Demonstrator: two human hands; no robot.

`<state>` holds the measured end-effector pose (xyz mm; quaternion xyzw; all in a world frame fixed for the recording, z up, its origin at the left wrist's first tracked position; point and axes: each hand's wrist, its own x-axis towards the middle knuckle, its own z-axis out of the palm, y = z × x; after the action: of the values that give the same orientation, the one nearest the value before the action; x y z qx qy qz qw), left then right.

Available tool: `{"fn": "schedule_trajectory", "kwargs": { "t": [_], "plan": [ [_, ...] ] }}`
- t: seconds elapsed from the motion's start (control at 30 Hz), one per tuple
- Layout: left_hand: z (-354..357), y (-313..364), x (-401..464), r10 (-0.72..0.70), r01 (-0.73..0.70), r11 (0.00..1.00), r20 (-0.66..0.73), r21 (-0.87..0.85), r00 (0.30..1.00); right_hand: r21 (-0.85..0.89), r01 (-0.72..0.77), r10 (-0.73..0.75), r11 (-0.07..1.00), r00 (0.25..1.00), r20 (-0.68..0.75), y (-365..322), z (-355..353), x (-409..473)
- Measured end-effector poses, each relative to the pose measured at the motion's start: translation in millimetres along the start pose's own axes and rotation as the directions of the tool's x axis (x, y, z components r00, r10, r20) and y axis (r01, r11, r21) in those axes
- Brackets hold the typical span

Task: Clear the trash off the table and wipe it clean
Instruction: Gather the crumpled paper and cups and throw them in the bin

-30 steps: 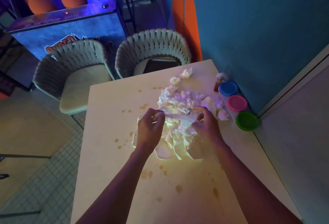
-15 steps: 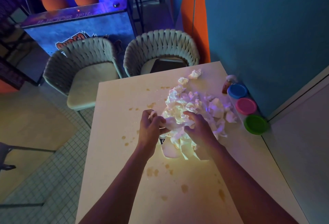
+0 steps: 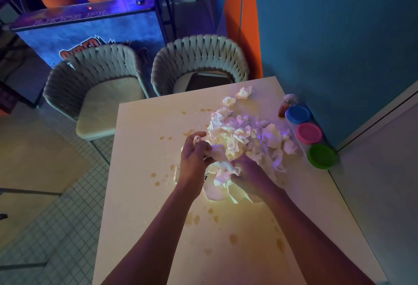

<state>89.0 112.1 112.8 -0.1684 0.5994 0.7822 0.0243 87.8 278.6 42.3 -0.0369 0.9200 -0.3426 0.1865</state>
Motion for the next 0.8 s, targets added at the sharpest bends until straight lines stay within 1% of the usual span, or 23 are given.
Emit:
{"fn": "schedule_trajectory", "kwargs": {
  "t": [0.07,0.13,0.23,0.27,0.33,0.4,0.47,0.53,0.6,0.67,0.8],
  "plan": [
    [-1,2,3,0.015,-0.015,1.000,-0.007,0.021,1.000,0.079,0.002,0.006,0.997,0.995,-0.102,2,-1,-2],
    [-2,0,5,0.023,-0.022,0.997,-0.013,0.075,1.000,0.203,-0.003,0.039,0.979,0.984,-0.174,0,-6,-2],
    [-3,-5,4,0.062,-0.066,0.978,0.030,0.196,0.998,0.378,-0.030,0.109,0.925,0.976,-0.190,-4,-17,2],
    [-2,-5,2,0.086,-0.098,0.967,0.060,0.234,0.994,0.461,-0.033,0.130,0.887,0.975,-0.181,-6,-22,3],
    [1,-7,-1,0.123,-0.158,0.936,0.128,0.316,0.984,0.636,-0.041,0.170,0.770,0.975,-0.143,-13,-32,3],
    [4,-10,-4,0.132,-0.203,0.889,0.196,0.411,0.972,0.729,-0.024,0.154,0.684,0.982,-0.113,-20,-44,1],
    [6,-14,-5,0.114,-0.221,0.838,0.236,0.499,0.965,0.768,-0.010,0.126,0.640,0.988,-0.092,-25,-55,-2],
    [8,-18,-6,0.086,-0.223,0.798,0.259,0.560,0.962,0.785,-0.018,0.111,0.619,0.992,-0.065,-30,-63,-6],
    [11,-21,-6,0.053,-0.221,0.779,0.288,0.587,0.956,0.797,-0.024,0.074,0.603,0.997,-0.027,-36,-68,-8],
    [13,-22,-6,0.052,-0.244,0.747,0.312,0.618,0.949,0.807,-0.027,0.041,0.589,0.999,0.004,-40,-72,-9],
    [18,-20,-5,0.060,-0.274,0.681,0.321,0.679,0.945,0.821,-0.033,0.049,0.570,0.999,0.006,-44,-74,-8]
  ]
}}
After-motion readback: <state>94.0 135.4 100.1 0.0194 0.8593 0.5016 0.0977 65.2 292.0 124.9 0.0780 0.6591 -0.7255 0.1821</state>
